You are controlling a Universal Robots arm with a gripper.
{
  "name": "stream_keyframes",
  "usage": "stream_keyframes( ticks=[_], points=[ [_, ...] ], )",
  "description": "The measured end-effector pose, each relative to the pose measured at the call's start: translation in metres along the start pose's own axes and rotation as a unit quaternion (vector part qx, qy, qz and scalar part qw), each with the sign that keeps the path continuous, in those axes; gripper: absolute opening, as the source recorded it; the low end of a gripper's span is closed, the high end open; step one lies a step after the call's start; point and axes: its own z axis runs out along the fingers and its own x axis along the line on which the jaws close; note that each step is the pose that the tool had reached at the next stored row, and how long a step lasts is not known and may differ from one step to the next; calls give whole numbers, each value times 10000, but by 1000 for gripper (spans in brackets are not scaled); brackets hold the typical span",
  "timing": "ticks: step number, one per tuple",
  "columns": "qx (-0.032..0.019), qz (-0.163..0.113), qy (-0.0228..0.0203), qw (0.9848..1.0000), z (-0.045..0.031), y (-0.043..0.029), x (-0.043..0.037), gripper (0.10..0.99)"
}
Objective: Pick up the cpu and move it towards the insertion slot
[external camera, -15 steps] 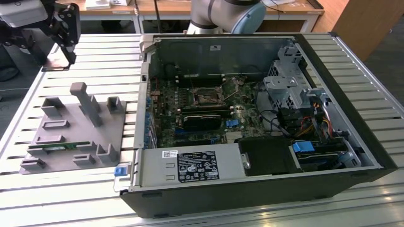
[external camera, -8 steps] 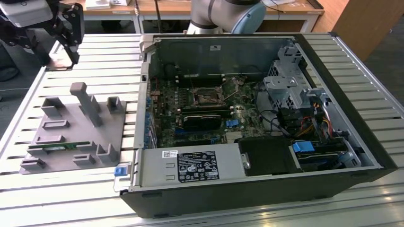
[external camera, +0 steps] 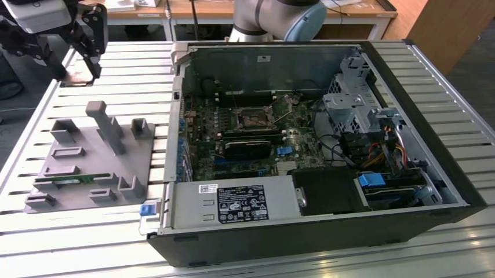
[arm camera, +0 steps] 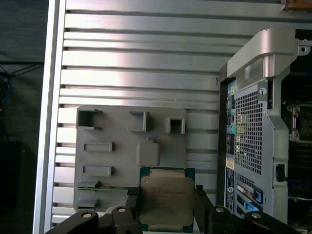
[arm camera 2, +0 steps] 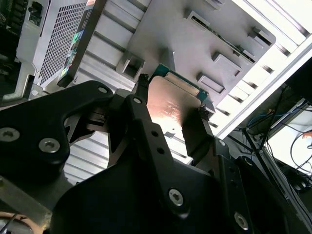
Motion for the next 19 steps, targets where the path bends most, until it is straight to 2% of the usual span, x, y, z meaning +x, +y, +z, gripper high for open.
stream_keyframes(
  ticks=[19],
  points=[
    [0, 0, 0, 10000, -1, -4, -146, 529]
  ],
)
